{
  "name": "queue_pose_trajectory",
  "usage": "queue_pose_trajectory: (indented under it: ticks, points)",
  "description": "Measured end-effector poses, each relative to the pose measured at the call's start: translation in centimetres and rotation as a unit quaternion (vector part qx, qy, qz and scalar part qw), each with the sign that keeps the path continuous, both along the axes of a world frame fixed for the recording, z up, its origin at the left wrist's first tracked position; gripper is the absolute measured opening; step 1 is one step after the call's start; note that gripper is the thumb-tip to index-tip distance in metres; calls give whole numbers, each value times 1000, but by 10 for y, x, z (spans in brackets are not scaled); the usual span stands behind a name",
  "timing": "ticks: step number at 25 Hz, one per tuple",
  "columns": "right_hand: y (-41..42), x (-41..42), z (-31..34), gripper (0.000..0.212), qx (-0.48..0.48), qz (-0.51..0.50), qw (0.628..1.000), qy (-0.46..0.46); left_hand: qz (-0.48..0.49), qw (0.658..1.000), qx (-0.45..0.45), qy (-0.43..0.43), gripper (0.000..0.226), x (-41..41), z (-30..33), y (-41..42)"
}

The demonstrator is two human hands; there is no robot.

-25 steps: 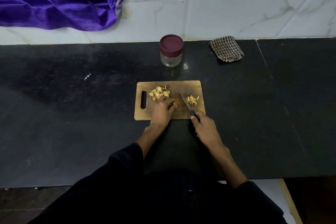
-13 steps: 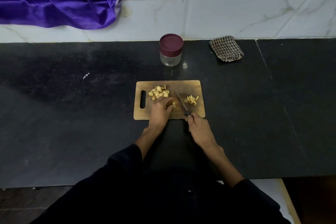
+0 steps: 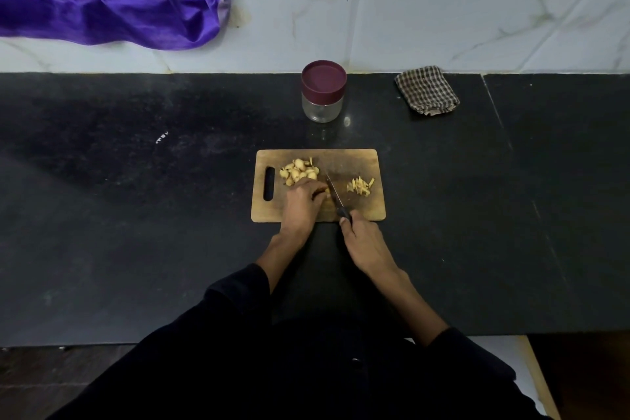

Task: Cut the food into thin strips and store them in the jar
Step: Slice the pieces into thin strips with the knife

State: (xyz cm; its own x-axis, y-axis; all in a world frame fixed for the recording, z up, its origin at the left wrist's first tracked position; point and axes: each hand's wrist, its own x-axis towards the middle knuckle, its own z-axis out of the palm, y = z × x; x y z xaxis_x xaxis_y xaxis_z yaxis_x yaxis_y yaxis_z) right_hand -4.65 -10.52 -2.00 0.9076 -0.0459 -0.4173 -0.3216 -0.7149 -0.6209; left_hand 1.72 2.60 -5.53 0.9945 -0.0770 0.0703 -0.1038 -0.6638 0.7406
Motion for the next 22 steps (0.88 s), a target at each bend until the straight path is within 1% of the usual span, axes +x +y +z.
queue_pose_trajectory:
  ticks: [4, 8, 14, 22]
  points:
    - [8, 1, -3, 29, -48, 19, 998, 20, -5, 1000, 3, -5, 20, 2, -1, 0]
    - [13, 10, 1, 27, -87, 26, 995, 39, -8, 999, 34, -14, 20, 2, -5, -1]
    - [19, 21, 4, 29, -74, 4, 995, 66, -9, 999, 35, -17, 19, 2, -4, -1]
    - [11, -7, -4, 29, -92, 23, 993, 76, -4, 999, 27, -25, 18, -2, -4, -3]
